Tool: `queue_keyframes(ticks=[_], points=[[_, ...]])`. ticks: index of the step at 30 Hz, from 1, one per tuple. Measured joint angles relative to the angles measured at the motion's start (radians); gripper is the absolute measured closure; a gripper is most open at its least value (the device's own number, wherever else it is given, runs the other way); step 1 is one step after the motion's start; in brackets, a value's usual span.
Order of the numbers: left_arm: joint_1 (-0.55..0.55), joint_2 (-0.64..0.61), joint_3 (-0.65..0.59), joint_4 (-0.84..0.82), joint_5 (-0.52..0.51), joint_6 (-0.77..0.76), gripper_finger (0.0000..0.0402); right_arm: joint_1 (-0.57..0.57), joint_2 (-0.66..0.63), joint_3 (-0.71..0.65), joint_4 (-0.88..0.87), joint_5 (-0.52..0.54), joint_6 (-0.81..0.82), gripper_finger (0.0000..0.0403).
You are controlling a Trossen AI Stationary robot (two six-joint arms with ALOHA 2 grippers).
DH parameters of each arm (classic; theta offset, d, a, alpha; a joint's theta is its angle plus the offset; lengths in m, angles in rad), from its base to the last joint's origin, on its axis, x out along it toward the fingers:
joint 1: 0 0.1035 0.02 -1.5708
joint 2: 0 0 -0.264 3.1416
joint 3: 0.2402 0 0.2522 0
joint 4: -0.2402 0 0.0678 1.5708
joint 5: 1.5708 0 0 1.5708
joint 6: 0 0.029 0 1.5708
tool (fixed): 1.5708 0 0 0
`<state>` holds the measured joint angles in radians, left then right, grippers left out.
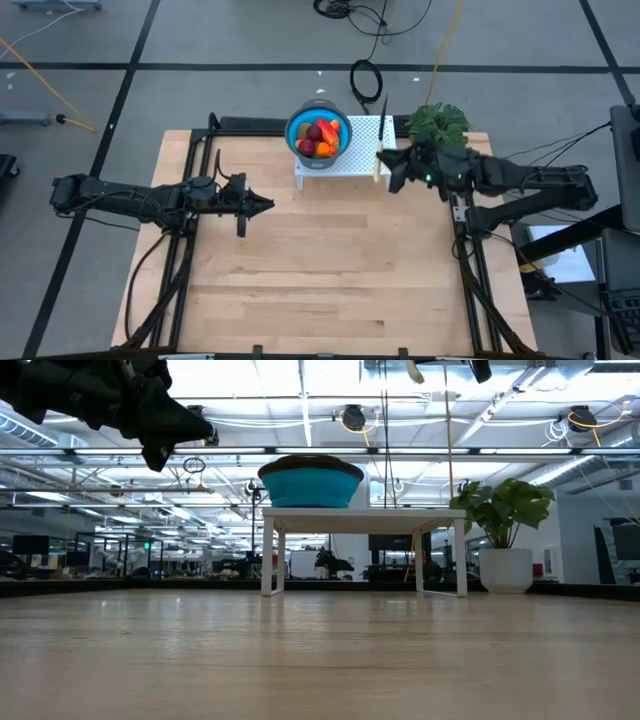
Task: Pick & Place Fruit
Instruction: Put the yellow knife on the shelf
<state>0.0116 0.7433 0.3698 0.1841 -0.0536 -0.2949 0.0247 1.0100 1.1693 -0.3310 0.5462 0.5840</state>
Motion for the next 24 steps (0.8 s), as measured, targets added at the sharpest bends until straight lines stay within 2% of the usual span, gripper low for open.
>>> queue_keyframes(ticks=[5,9,17,24], points=[[0.000,0.000,0.000,0.001,-0.005,0.002,0.0376,-0.095,0.013,0.080,-0.076,-0.048,-0.025,0.0358],[0.000,0.000,0.000,0.001,-0.055,0.004,0.0376,-0.160,0.056,0.157,-0.156,-0.054,-0.024,0.0358],[0.000,0.000,0.000,0.001,-0.105,0.004,0.0376,-0.290,0.219,0.342,-0.364,-0.164,0.051,0.0358],[0.000,0.001,0.000,0.001,-0.105,0.005,0.0376,-0.404,0.334,0.422,-0.472,-0.268,0.100,0.0358]])
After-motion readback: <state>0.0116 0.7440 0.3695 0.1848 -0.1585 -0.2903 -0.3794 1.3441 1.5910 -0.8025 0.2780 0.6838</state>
